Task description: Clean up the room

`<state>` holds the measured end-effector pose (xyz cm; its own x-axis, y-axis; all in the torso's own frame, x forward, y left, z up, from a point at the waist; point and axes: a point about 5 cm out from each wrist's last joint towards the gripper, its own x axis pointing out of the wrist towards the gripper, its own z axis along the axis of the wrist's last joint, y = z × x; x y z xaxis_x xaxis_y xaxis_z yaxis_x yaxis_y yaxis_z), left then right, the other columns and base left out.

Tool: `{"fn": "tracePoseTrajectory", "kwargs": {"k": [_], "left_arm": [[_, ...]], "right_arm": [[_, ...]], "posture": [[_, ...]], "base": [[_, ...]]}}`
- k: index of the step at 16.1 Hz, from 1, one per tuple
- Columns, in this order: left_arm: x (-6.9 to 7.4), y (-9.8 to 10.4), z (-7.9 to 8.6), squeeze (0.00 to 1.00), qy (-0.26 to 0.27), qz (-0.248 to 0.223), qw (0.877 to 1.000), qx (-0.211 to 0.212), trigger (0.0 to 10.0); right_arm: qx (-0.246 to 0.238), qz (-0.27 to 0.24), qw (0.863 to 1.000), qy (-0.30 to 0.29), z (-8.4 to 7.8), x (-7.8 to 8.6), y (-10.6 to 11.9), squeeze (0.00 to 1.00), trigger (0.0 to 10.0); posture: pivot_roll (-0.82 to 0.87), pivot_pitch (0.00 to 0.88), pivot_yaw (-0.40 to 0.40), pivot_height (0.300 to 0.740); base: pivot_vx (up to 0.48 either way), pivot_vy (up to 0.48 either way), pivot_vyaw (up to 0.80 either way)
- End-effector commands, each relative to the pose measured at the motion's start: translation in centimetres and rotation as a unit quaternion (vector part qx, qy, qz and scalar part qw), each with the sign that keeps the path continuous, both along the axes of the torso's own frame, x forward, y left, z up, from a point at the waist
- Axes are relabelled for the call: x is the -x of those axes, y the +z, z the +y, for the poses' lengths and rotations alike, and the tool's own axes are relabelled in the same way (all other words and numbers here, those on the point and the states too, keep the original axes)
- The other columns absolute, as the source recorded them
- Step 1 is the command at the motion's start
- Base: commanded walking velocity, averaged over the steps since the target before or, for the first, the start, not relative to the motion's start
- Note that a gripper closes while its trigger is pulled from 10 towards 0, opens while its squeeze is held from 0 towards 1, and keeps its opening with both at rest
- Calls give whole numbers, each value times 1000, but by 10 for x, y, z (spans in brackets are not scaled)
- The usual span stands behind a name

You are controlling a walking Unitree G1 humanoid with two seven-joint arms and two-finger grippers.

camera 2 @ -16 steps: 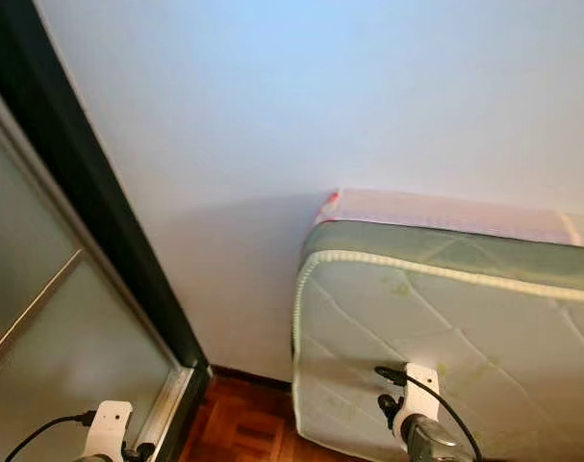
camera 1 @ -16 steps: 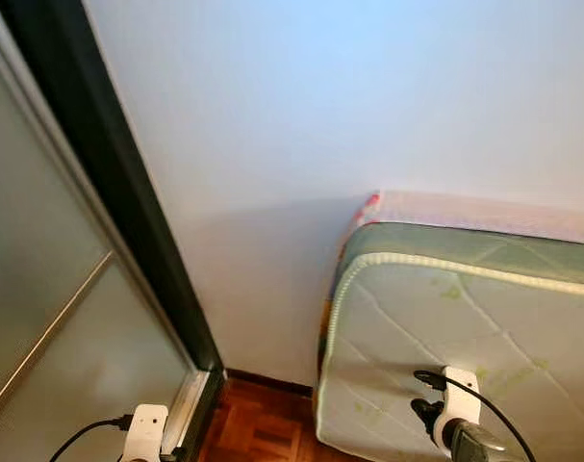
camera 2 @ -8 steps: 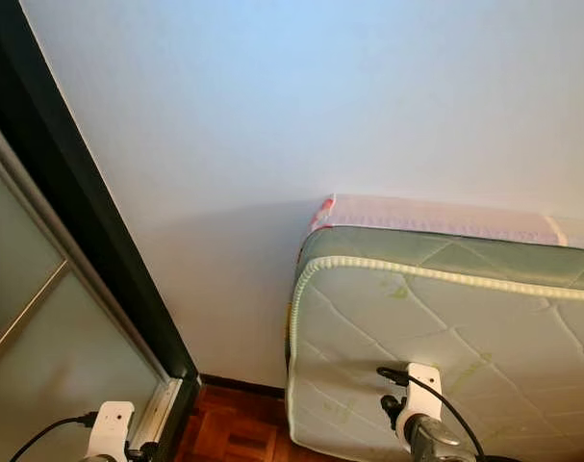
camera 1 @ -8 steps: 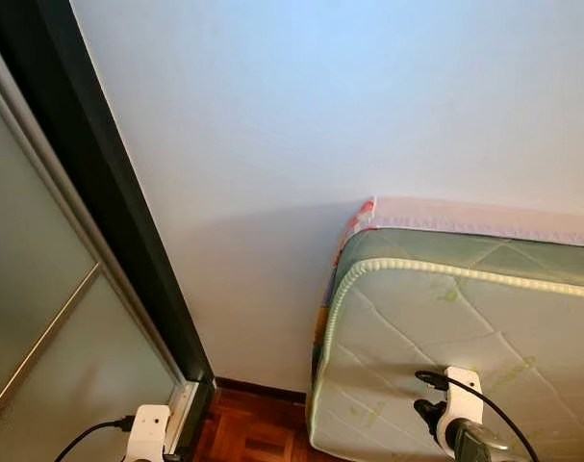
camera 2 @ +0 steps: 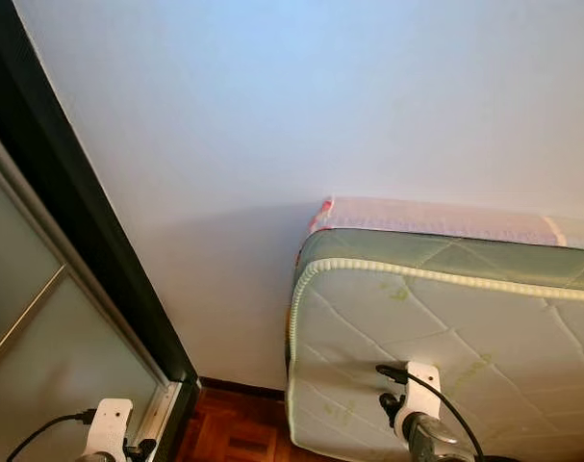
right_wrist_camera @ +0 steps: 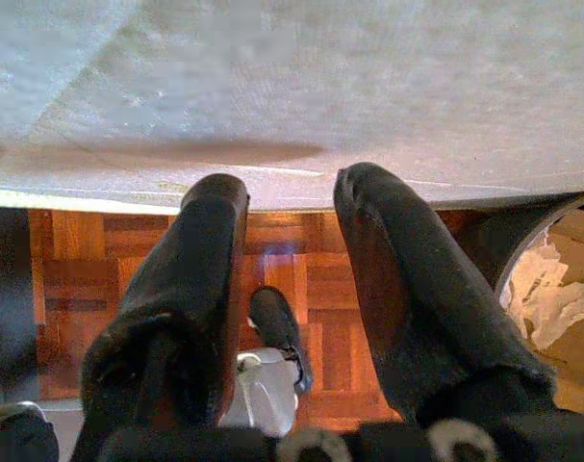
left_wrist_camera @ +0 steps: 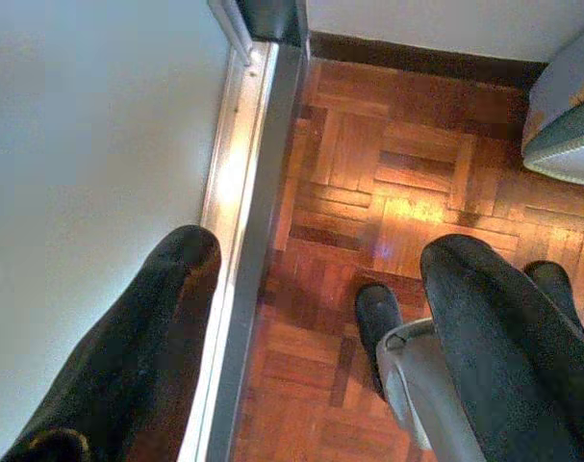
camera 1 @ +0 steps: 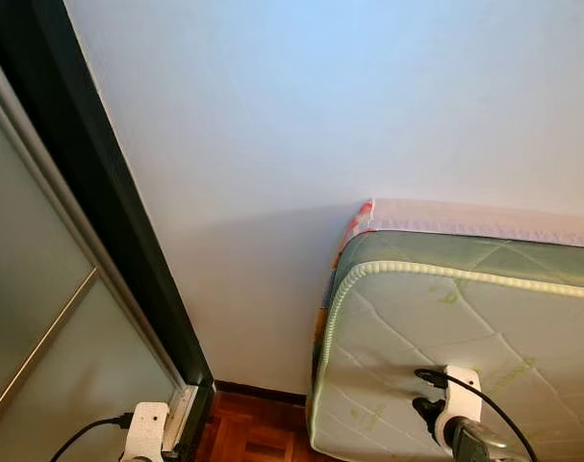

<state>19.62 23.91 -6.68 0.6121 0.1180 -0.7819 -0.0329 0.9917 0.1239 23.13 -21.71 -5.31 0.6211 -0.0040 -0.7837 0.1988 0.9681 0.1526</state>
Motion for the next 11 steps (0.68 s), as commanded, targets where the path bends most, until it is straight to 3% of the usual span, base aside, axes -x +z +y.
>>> {"fn": "tracePoseTrajectory", "kwargs": {"k": [1, 6, 9, 11], "left_arm": [[1, 0, 2, 0, 1, 6, 1000, -2, 10000], [-2, 1, 2, 0, -10, 3, 1000, -11, 10000], [-2, 1, 2, 0, -12, 5, 1000, -16, 10000], [-1, 1, 3, 0, -1, 5, 1000, -11, 10000]], "right_arm": [[3, 0, 1000, -6, -1, -2, 2, 0, 10000], [3, -1, 1000, -24, -3, -3, 2, 0, 10000], [1, 0, 1000, -23, -2, -3, 2, 0, 10000], [0, 0, 1000, -21, -2, -3, 2, 0, 10000]], "posture": [[-88, 0, 18, 740], [-82, 0, 26, 740], [-75, 0, 25, 740], [-78, 0, 26, 740]], "base": [[0, 0, -712], [0, 0, -712], [0, -425, -712], [0, 0, -712]]}}
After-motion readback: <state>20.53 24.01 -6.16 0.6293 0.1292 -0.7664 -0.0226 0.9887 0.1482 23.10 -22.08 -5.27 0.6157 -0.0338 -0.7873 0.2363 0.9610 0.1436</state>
